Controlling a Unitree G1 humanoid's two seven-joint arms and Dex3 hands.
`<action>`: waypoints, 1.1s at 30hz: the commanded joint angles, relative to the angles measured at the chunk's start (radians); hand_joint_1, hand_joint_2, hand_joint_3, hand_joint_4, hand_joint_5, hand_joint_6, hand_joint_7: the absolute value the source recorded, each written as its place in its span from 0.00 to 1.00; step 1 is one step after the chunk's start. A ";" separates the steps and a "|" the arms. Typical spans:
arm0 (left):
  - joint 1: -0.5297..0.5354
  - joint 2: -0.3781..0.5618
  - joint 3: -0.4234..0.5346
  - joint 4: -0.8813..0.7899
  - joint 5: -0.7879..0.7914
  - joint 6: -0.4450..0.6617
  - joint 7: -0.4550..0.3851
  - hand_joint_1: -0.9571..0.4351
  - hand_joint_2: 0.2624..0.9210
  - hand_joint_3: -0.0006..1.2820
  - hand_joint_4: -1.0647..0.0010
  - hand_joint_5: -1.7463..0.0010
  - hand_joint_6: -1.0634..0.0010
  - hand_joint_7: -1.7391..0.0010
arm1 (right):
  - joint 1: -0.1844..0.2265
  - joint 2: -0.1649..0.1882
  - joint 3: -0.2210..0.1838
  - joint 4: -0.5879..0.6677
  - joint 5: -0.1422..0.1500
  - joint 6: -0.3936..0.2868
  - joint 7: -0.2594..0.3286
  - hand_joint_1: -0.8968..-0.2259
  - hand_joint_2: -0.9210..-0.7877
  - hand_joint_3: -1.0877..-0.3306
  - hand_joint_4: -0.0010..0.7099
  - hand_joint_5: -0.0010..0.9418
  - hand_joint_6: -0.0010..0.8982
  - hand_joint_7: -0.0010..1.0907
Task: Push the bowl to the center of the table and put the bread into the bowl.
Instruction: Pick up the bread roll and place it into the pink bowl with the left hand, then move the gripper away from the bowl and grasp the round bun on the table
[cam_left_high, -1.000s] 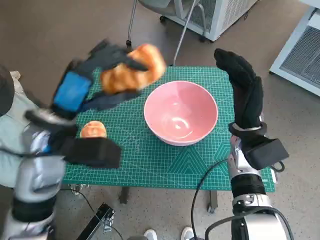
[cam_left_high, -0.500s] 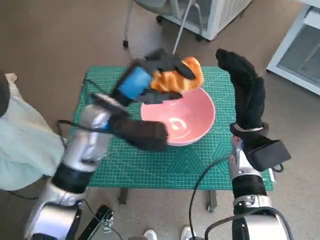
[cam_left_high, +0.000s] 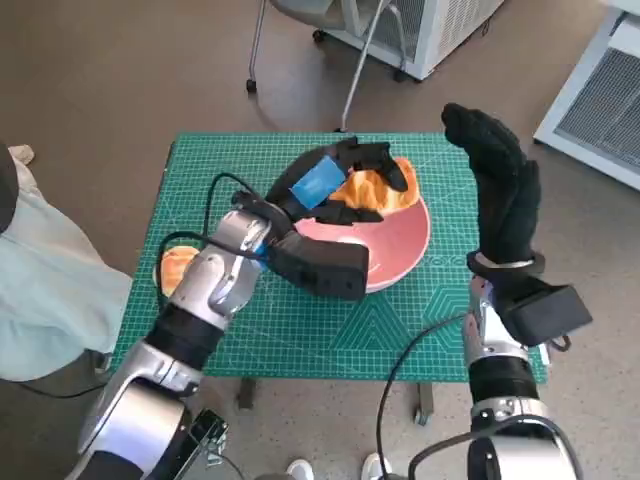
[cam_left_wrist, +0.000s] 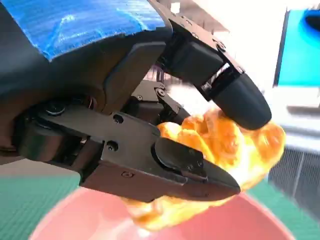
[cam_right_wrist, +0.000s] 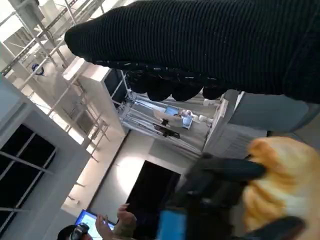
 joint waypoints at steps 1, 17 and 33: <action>-0.046 0.028 -0.023 0.001 -0.039 0.030 -0.210 0.62 0.99 0.06 0.69 0.83 0.62 0.72 | 0.037 -0.007 -0.007 -0.005 -0.014 0.010 -0.022 0.68 0.14 0.56 0.60 0.00 0.14 0.77; 0.015 0.104 -0.004 -0.203 -0.042 0.071 -0.303 0.63 1.00 0.02 0.80 1.00 0.63 0.93 | 0.026 -0.011 -0.007 0.012 -0.033 -0.002 -0.042 0.67 0.12 0.57 0.60 0.00 0.14 0.77; 0.154 0.350 0.225 -0.638 -0.202 0.203 -0.563 0.70 0.92 0.00 0.86 1.00 0.71 0.98 | 0.035 0.011 0.001 -0.010 0.018 0.032 0.008 0.68 0.12 0.57 0.60 0.00 0.14 0.77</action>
